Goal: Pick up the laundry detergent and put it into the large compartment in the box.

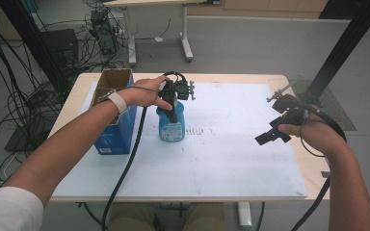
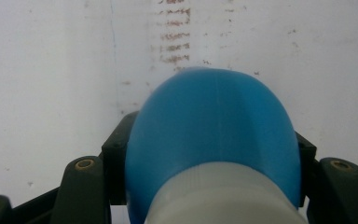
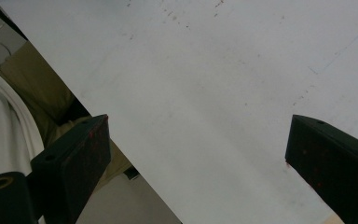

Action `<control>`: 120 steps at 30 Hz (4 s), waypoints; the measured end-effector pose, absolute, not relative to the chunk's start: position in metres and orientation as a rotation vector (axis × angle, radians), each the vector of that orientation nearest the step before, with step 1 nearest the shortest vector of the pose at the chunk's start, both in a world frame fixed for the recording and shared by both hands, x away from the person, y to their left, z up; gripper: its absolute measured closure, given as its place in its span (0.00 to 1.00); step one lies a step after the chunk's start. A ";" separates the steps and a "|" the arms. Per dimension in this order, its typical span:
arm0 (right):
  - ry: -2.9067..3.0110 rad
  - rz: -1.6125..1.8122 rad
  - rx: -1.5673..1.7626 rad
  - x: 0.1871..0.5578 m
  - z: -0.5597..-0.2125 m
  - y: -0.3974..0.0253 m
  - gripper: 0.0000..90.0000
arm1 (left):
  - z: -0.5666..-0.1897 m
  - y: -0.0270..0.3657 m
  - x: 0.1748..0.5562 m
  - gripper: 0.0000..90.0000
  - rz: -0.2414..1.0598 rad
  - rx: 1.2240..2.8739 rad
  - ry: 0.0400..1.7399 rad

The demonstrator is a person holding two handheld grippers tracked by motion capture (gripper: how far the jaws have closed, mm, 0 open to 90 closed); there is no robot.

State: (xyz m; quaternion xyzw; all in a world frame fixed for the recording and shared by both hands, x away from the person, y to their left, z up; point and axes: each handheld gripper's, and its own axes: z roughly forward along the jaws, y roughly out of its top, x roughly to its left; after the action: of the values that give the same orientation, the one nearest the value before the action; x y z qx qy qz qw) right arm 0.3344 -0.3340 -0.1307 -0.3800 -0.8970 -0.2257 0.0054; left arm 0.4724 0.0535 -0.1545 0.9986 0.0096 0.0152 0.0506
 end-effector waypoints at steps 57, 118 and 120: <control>-2.833 -0.730 -1.170 0.323 -0.122 -0.333 0.07 | -0.111 0.058 0.451 0.42 0.069 2.995 0.445; -2.874 -0.776 -1.094 0.313 -0.110 -0.330 0.08 | -0.032 0.070 0.424 0.42 0.070 2.845 1.025; -2.876 -0.777 -1.094 0.312 -0.110 -0.330 0.08 | -0.028 0.070 0.424 0.42 0.073 2.843 1.041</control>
State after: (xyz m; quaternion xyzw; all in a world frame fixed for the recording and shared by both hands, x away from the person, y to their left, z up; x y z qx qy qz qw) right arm 0.3124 -0.3299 -0.1100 -0.3448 -0.9061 -0.2447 -0.0159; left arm 0.4239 0.0696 -0.0279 0.9372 0.3433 0.0240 0.0563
